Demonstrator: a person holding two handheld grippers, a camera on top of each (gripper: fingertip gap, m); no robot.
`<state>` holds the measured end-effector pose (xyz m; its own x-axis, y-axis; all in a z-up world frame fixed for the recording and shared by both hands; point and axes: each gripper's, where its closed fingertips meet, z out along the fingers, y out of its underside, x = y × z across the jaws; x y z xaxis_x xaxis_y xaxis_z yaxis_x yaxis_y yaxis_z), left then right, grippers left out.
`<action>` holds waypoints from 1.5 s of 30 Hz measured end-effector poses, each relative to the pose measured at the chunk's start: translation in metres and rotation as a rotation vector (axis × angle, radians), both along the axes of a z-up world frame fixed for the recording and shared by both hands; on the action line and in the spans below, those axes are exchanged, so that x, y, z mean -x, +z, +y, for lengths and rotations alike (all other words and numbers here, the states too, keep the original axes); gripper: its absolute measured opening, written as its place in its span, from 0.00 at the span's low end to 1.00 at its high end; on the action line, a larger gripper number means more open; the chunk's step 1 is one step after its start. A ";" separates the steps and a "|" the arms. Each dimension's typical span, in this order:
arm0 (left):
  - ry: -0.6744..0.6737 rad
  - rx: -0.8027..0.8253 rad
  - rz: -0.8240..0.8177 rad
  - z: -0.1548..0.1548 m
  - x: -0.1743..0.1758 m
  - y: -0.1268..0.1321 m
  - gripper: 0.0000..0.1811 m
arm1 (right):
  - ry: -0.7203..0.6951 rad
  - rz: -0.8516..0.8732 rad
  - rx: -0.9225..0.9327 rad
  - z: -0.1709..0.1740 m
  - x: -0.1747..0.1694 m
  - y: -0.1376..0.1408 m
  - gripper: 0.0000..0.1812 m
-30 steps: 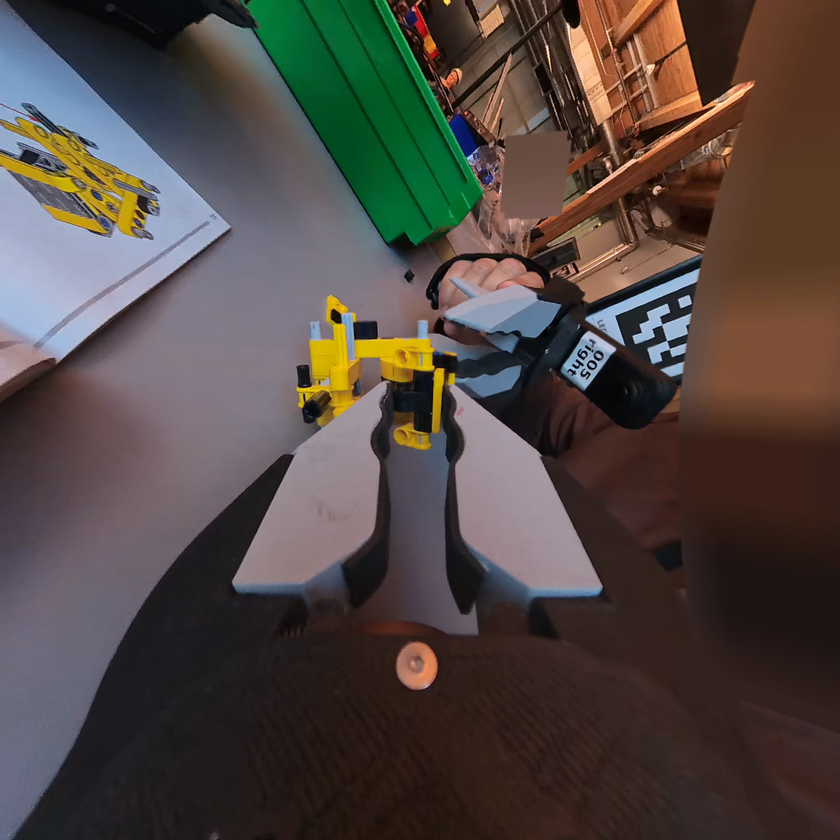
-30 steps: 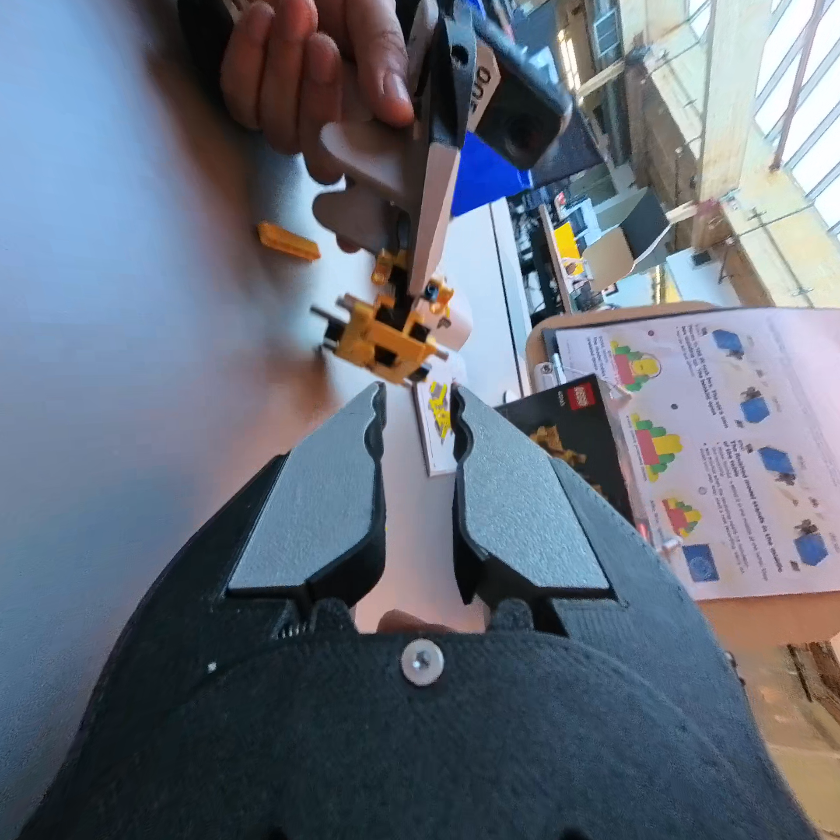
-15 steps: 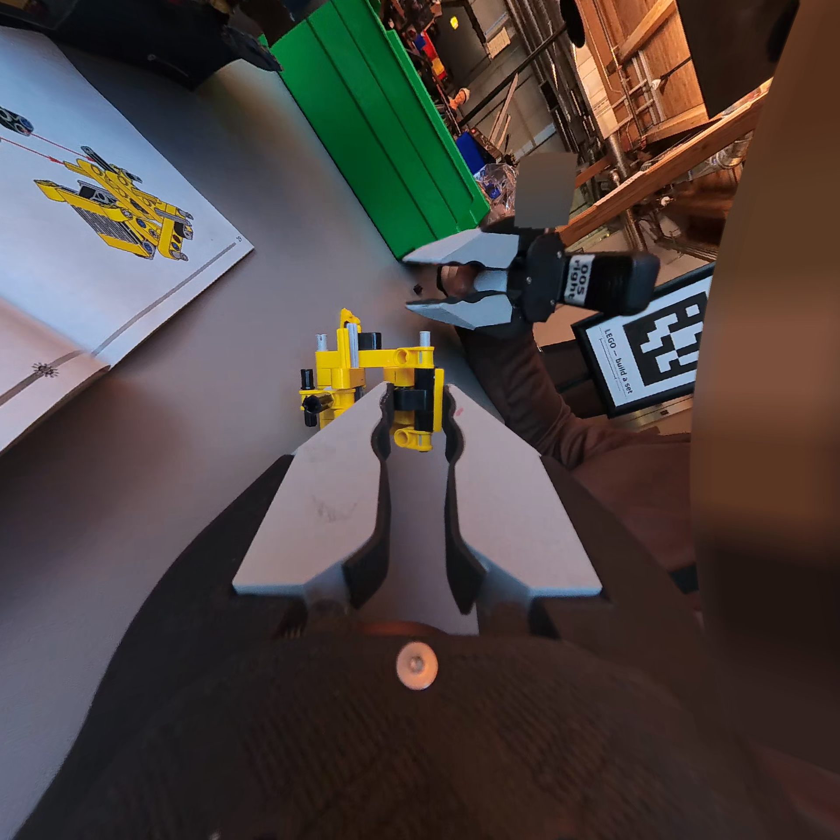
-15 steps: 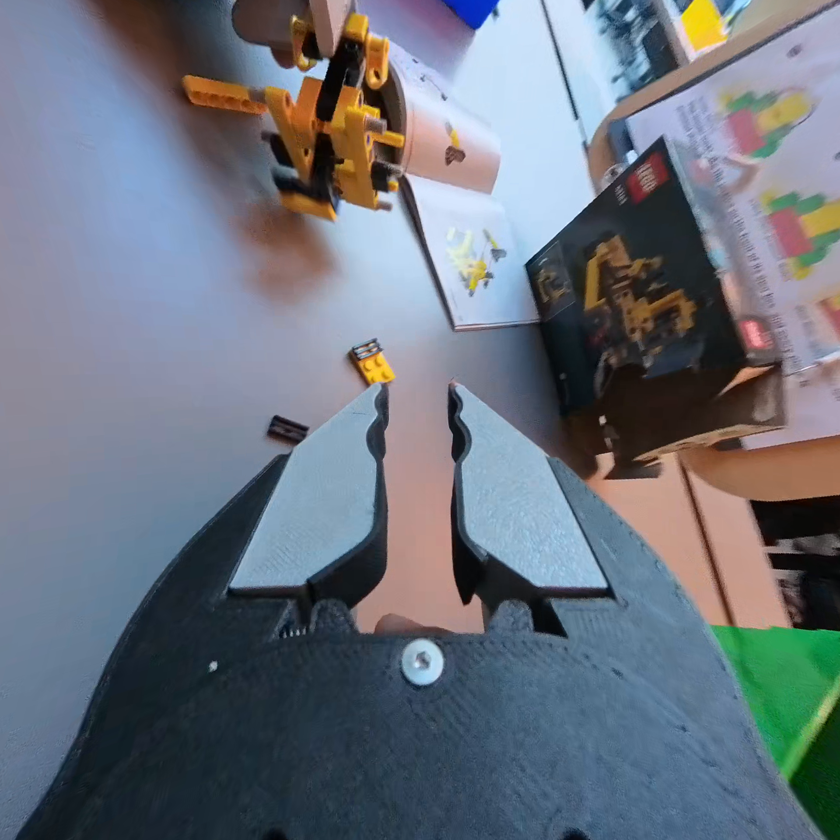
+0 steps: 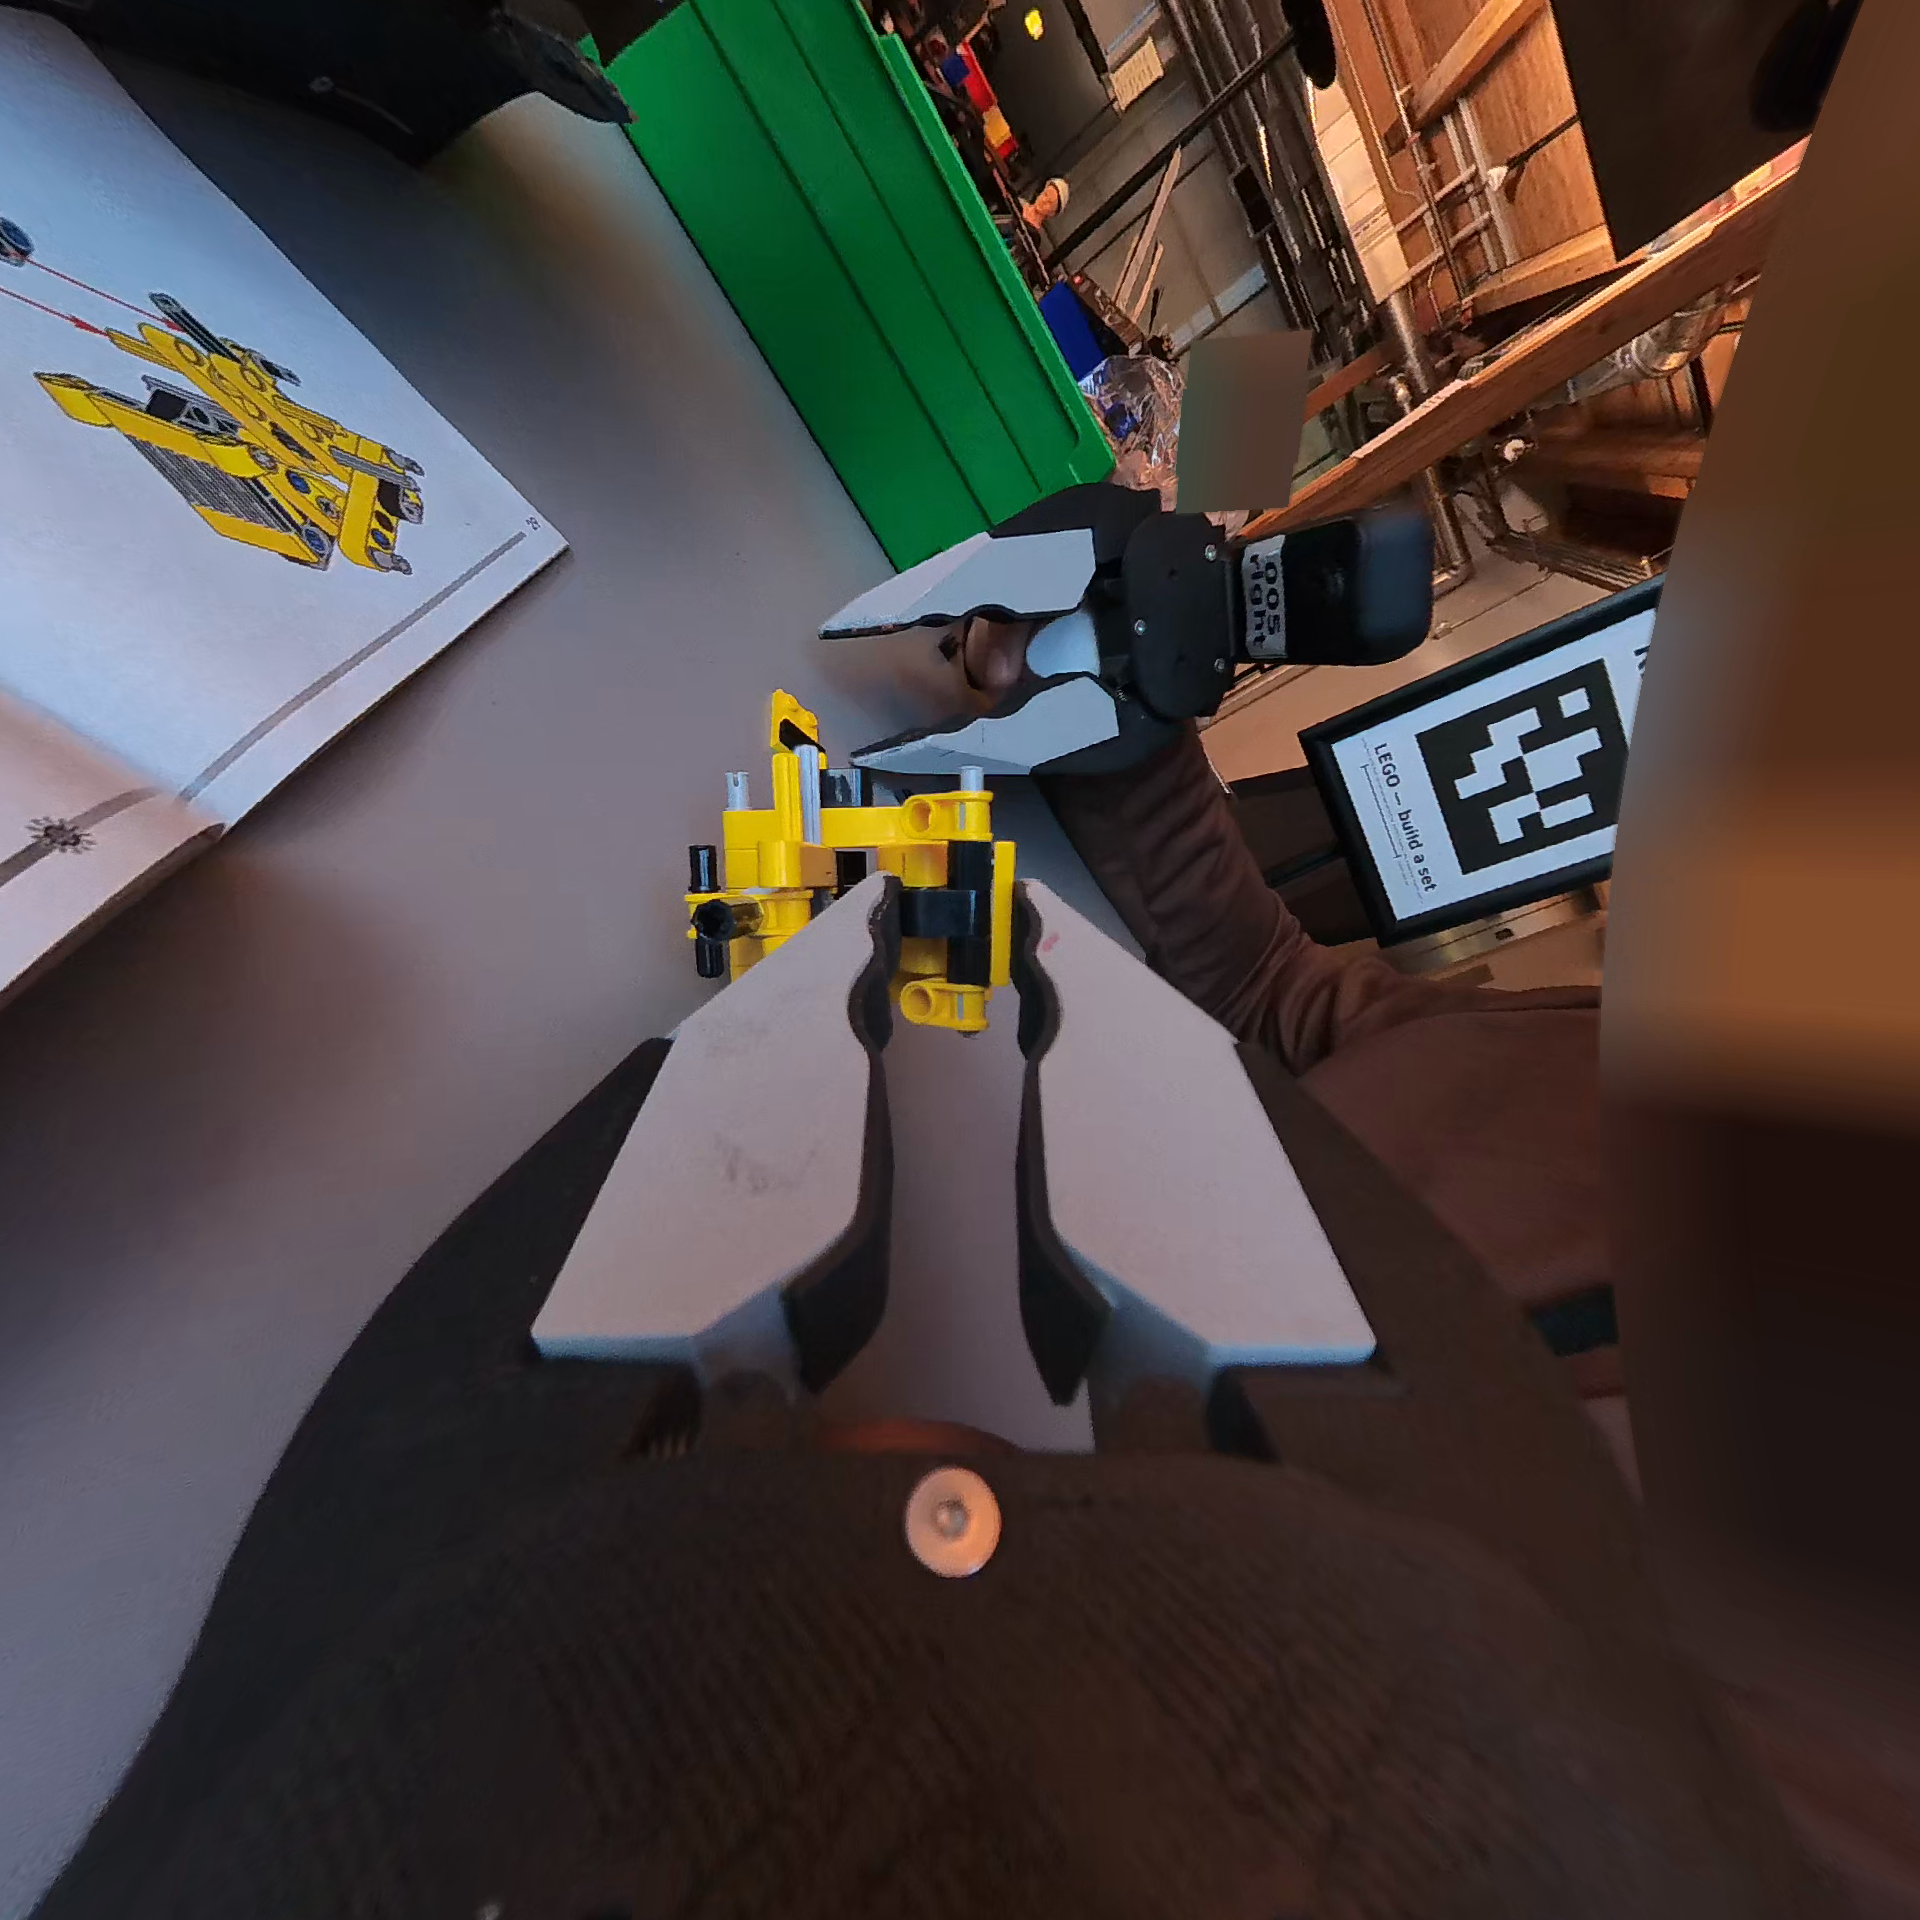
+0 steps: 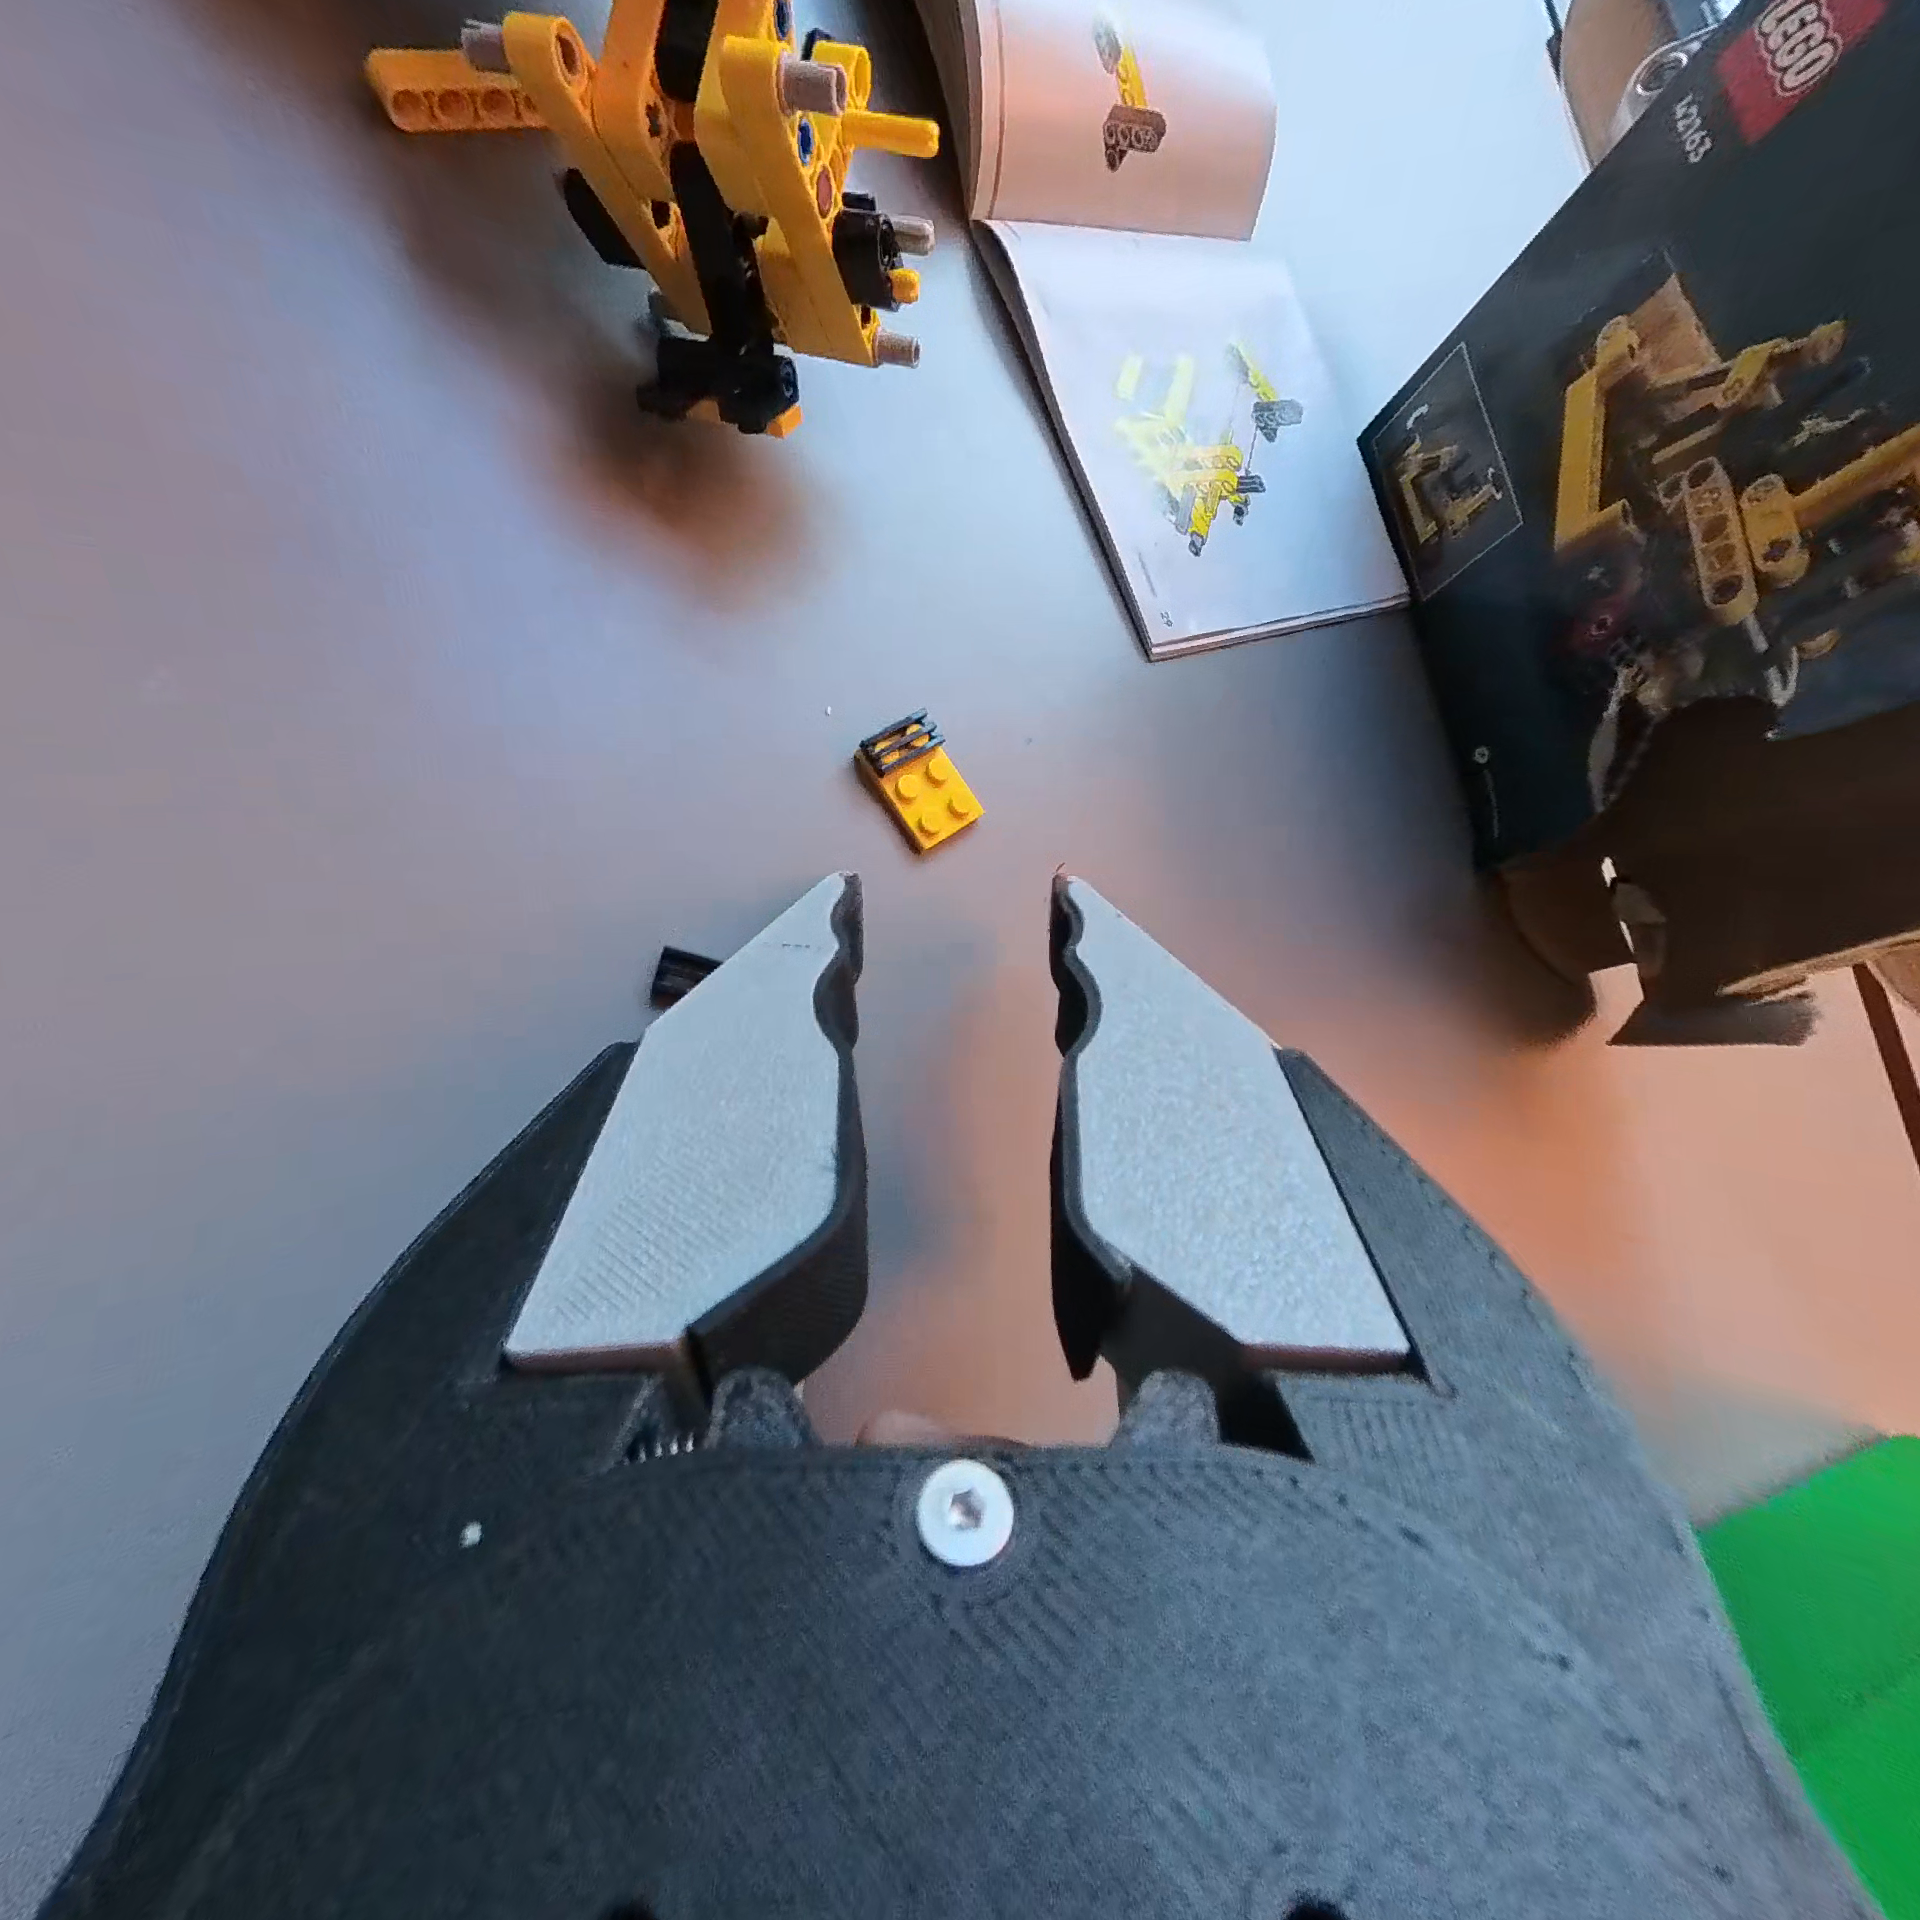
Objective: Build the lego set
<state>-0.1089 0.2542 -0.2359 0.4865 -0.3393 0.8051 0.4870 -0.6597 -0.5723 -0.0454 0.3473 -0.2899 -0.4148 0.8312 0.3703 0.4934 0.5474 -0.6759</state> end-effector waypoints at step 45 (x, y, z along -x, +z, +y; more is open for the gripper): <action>0.049 0.034 -0.213 0.009 0.006 0.010 0.09 | -0.086 -0.069 0.195 -0.020 0.016 -0.003 0.21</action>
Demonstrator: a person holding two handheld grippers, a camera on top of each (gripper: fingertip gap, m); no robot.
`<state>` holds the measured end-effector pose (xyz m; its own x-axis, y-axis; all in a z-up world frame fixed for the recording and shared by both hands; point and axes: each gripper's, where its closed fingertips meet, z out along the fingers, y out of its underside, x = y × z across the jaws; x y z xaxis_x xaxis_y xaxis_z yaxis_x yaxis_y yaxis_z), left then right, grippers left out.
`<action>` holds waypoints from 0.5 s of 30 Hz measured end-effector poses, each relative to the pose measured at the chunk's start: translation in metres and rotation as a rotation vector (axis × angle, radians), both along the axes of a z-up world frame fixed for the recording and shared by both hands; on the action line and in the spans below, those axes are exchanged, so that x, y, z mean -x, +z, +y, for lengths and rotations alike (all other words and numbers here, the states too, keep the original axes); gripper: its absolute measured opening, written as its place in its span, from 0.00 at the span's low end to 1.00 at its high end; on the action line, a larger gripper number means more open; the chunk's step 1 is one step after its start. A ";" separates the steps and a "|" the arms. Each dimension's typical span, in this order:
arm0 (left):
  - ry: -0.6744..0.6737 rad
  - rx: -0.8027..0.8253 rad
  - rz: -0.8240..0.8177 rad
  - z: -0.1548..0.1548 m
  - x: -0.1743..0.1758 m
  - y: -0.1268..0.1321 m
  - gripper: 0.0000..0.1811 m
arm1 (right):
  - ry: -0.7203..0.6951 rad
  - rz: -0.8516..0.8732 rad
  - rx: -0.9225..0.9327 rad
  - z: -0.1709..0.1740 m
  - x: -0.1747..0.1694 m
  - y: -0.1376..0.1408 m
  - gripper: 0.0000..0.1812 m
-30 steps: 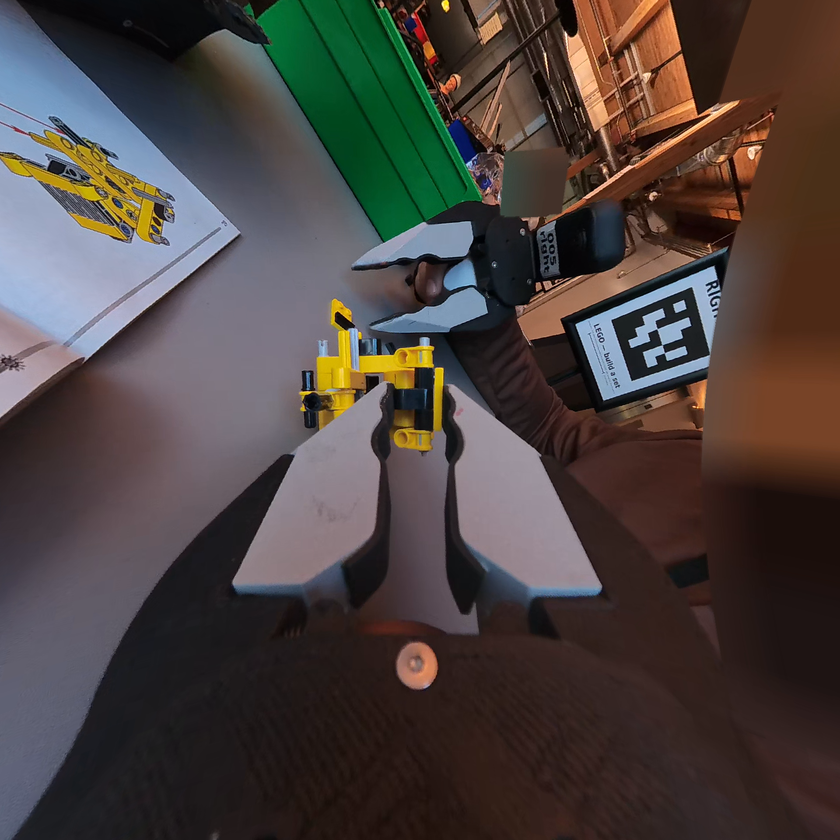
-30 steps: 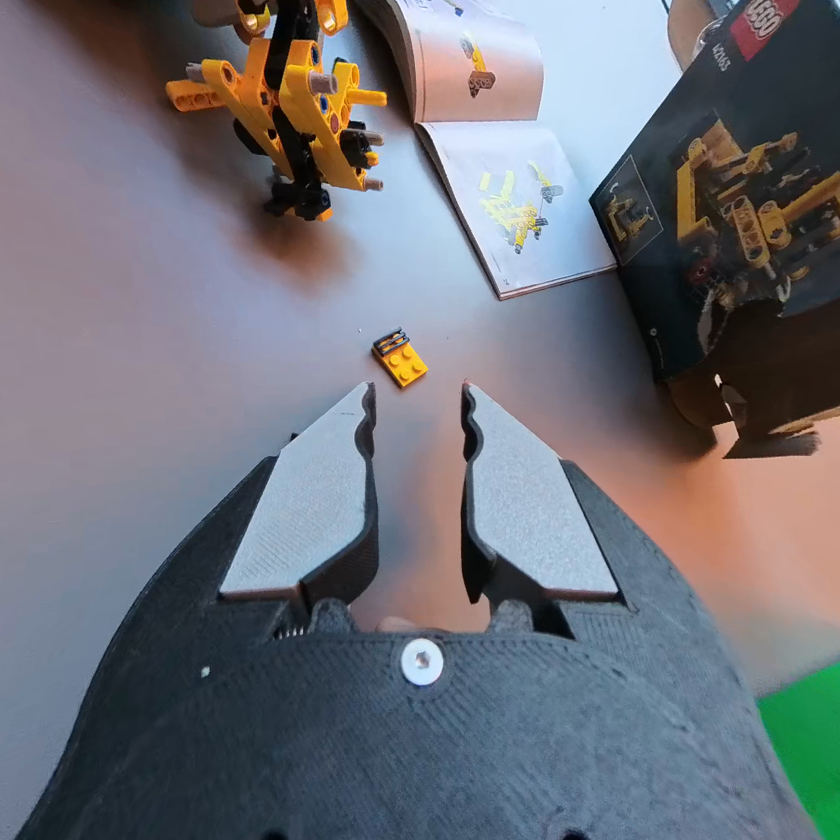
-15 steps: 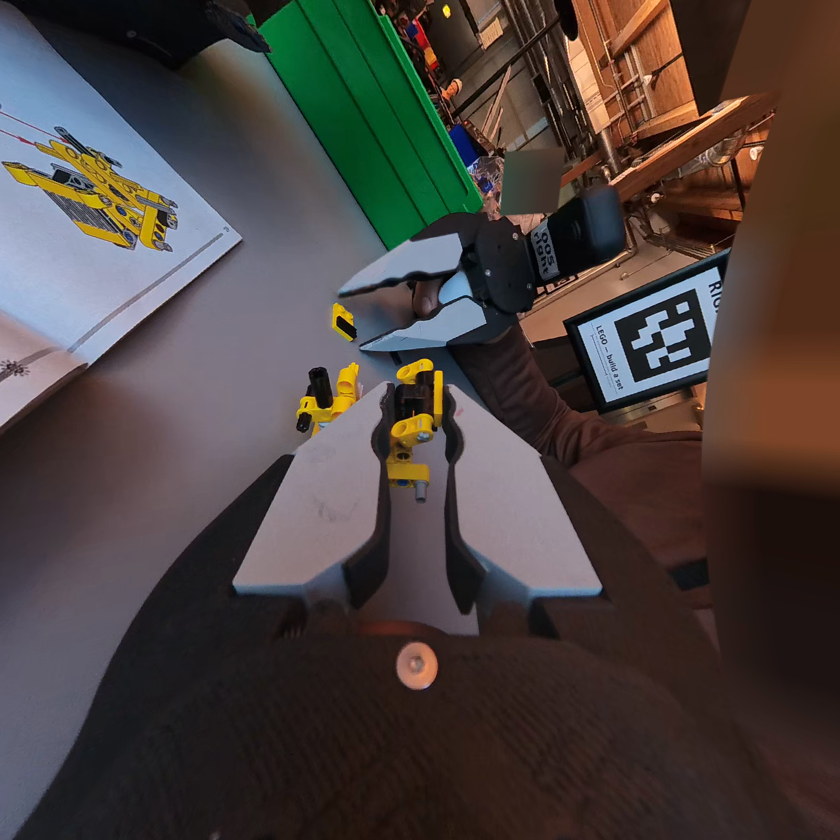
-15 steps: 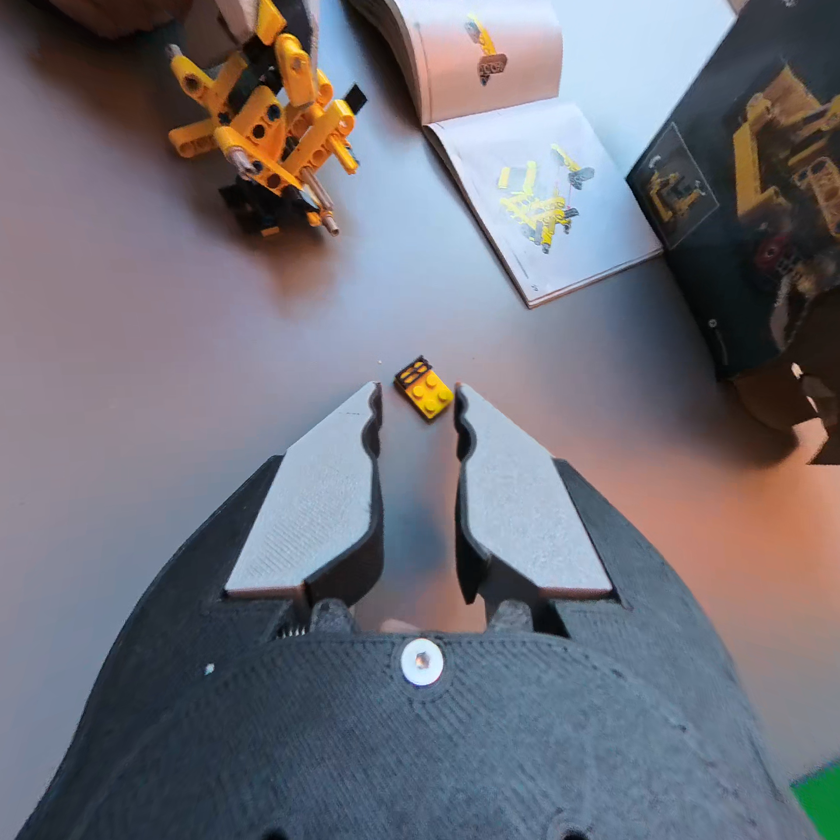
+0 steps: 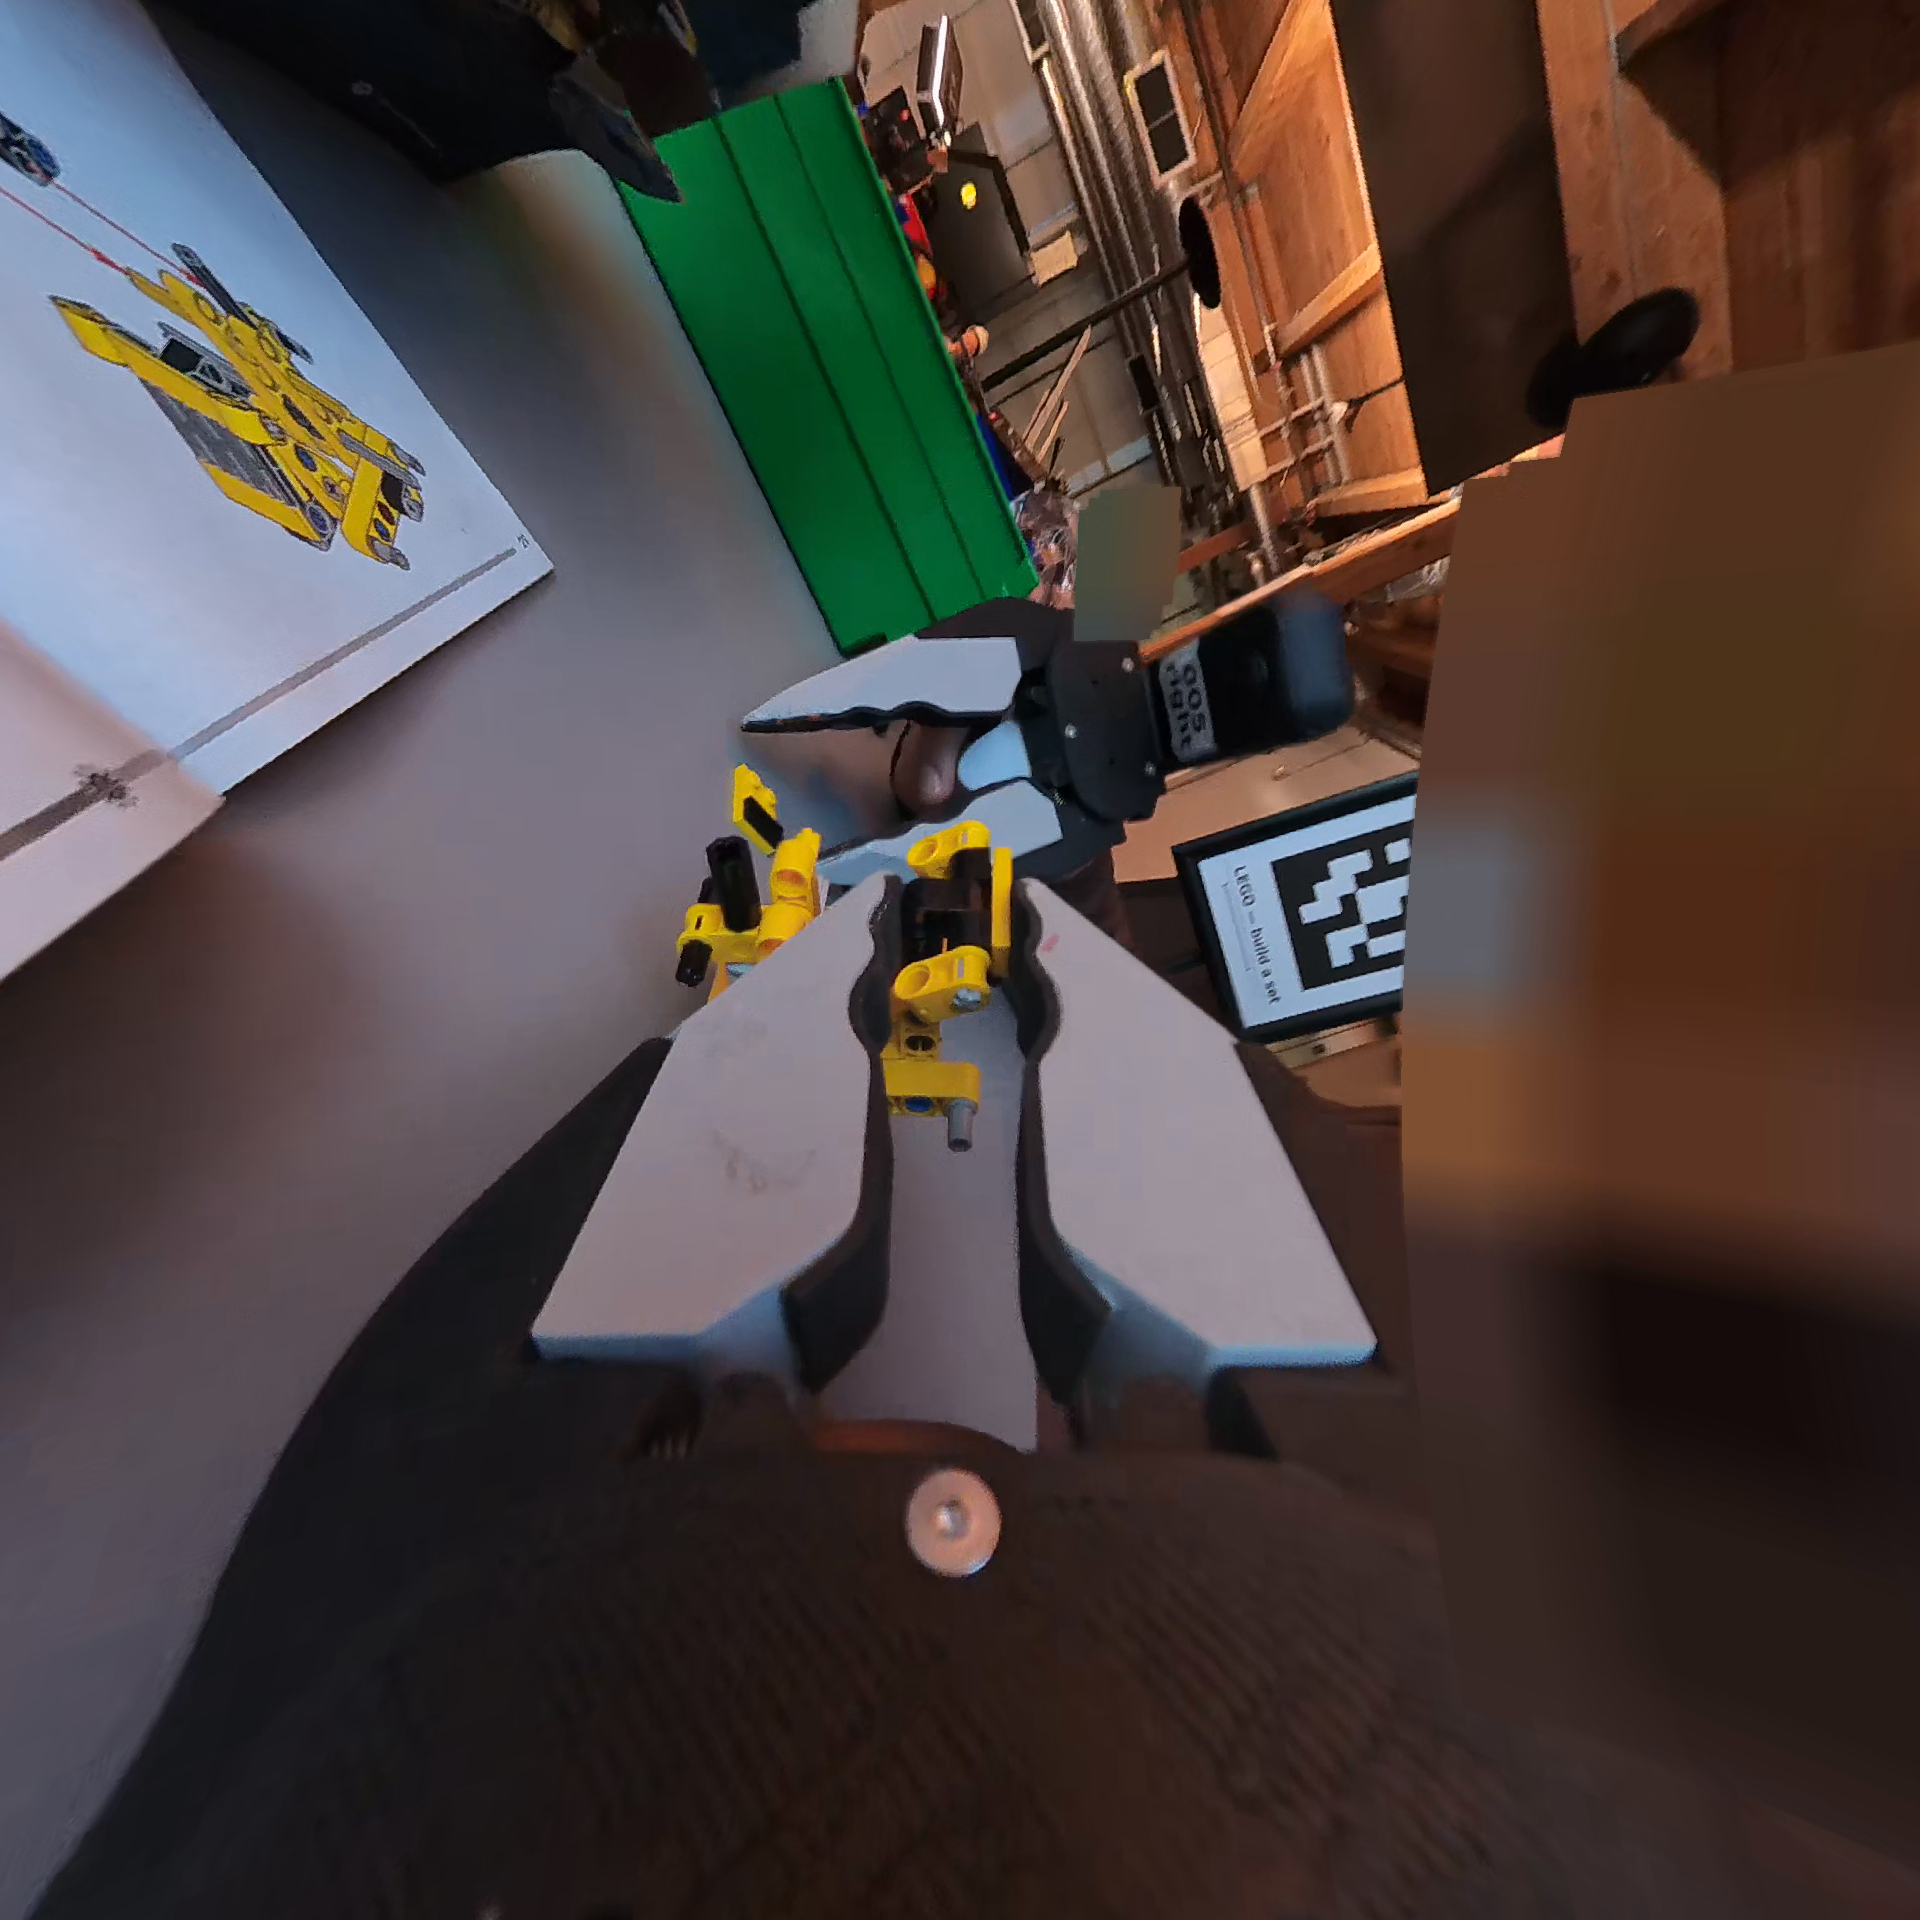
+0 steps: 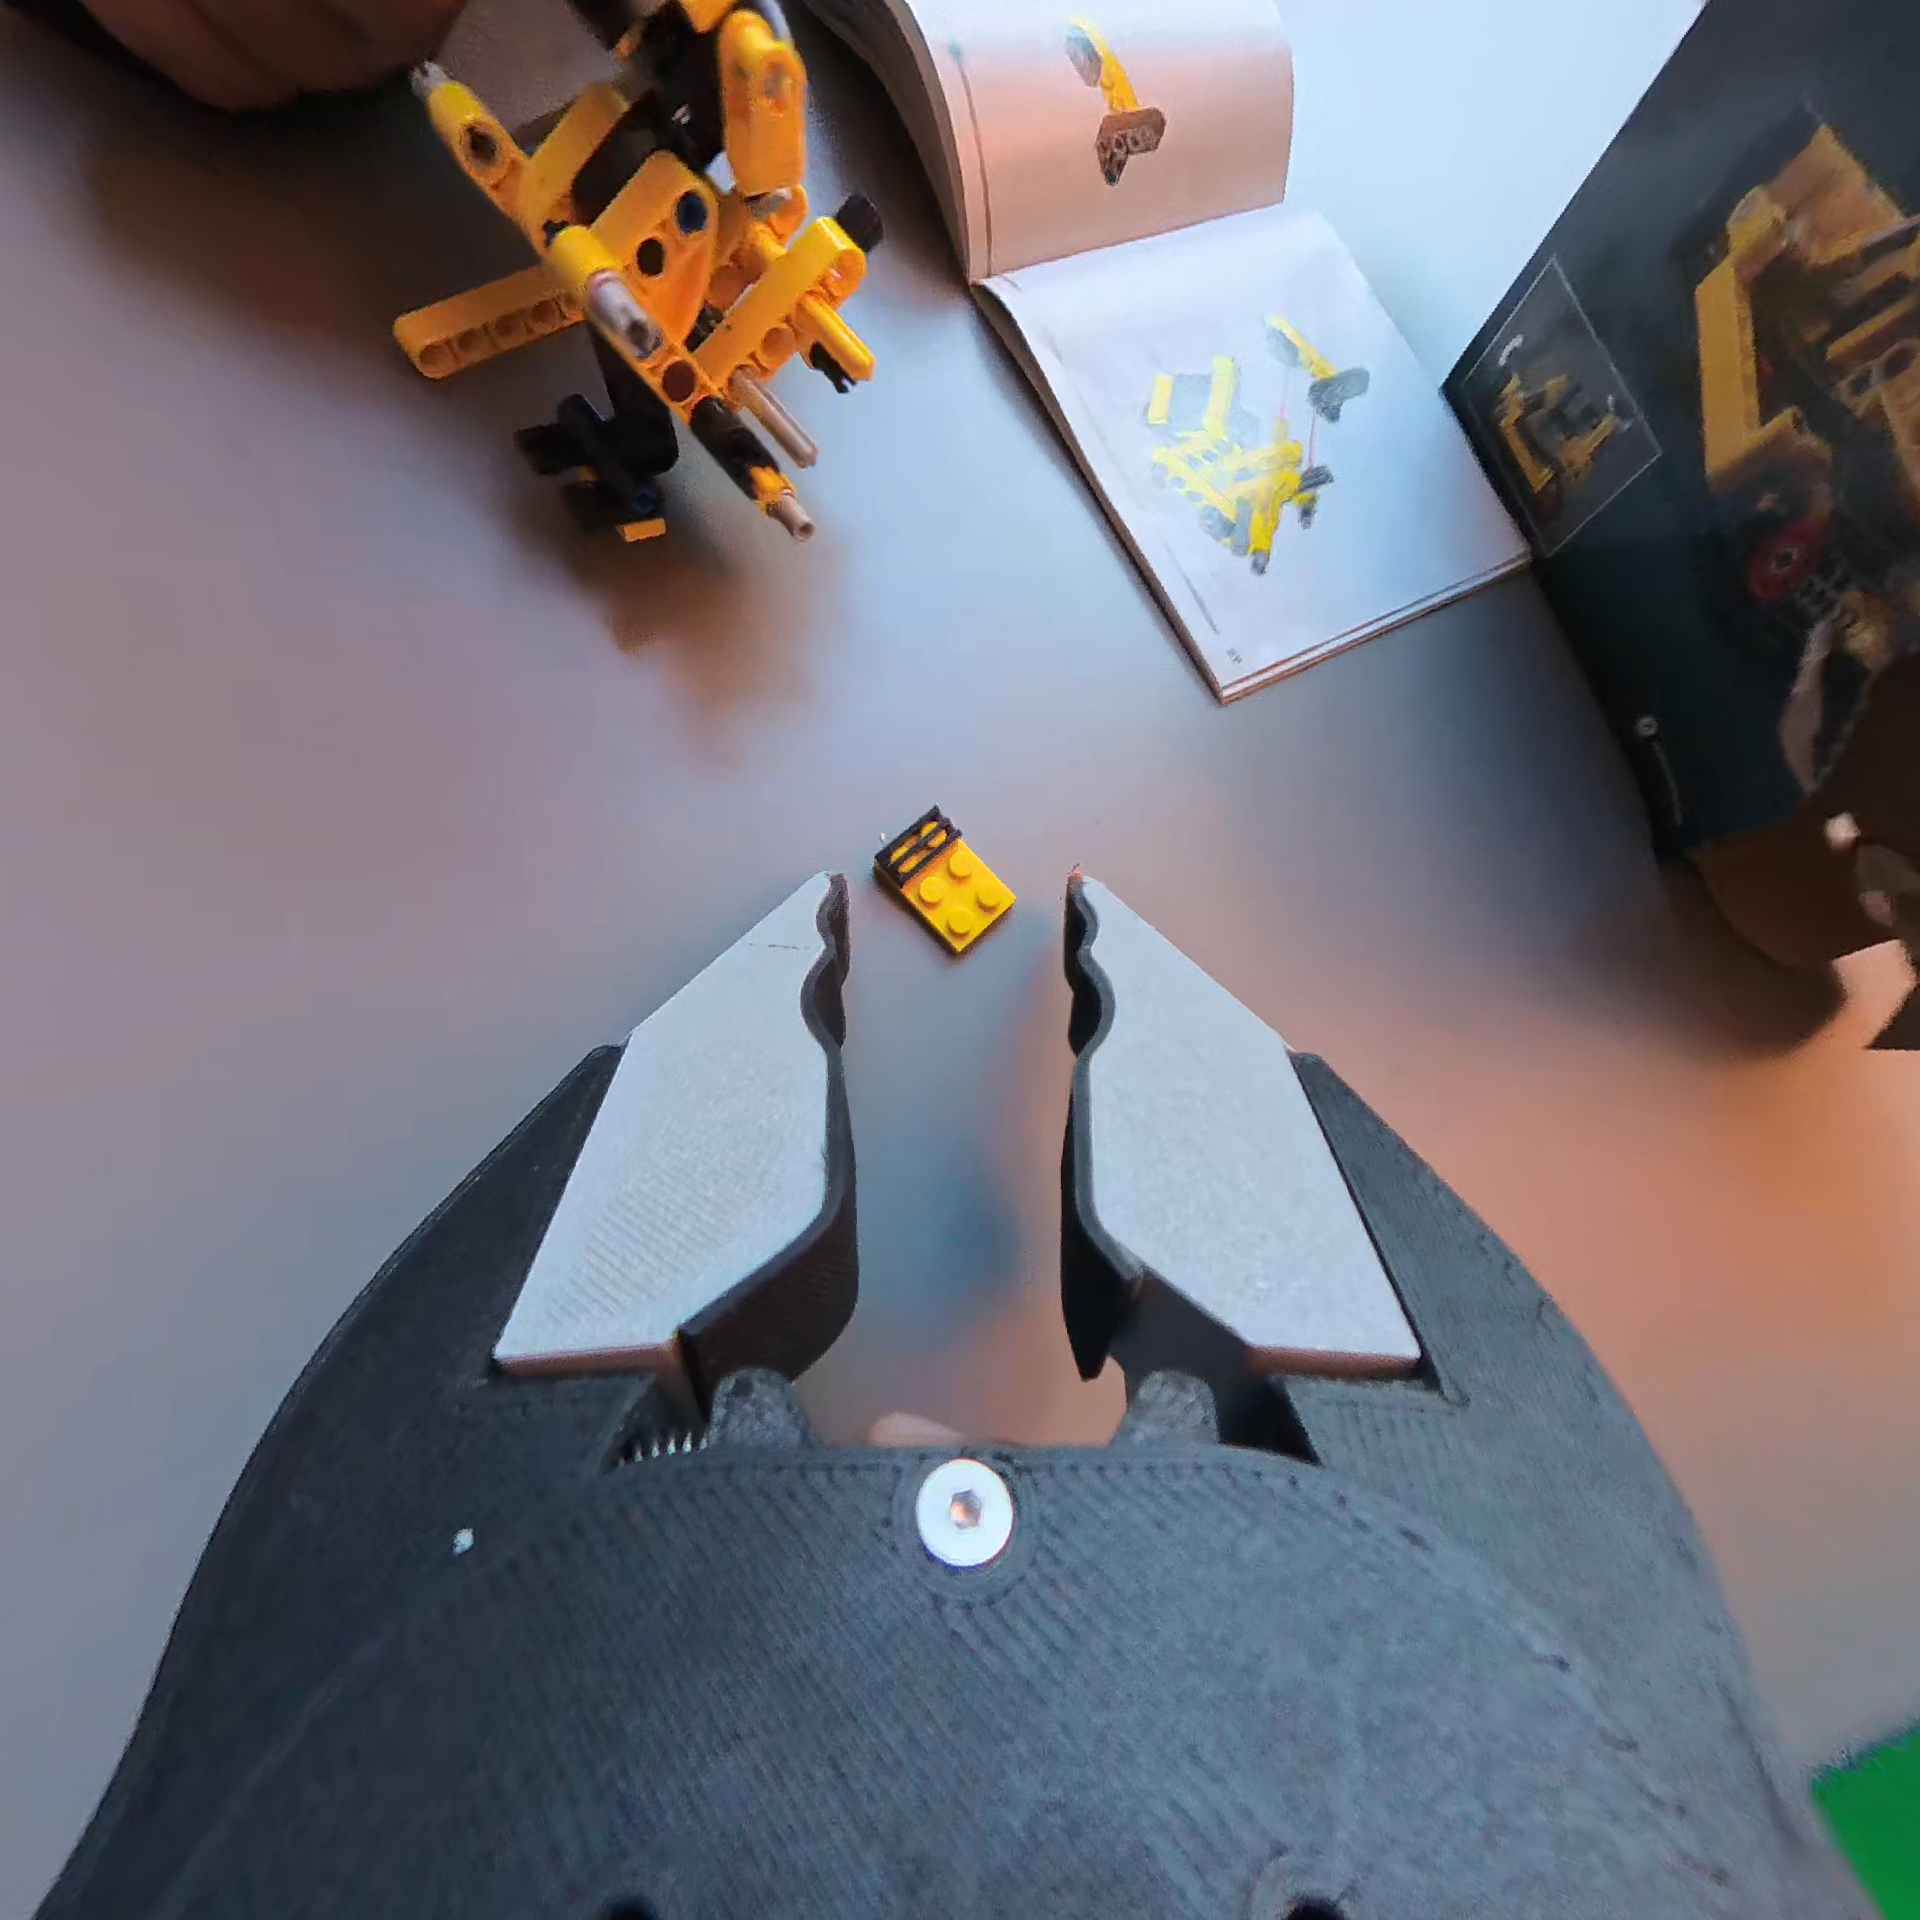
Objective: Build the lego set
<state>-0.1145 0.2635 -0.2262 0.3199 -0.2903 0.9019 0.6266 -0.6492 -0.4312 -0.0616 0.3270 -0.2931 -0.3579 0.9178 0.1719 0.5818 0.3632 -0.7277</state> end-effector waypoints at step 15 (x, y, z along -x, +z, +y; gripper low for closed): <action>0.024 0.057 -0.292 0.007 0.005 0.010 0.10 | 0.023 0.282 0.055 -0.046 0.028 0.060 0.20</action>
<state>-0.1192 0.2704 -0.2159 0.0509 -0.2317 0.9715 0.7343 -0.6506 -0.1936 -0.0897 0.2814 -0.2329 -0.3235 0.9209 0.2174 0.3458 0.3290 -0.8788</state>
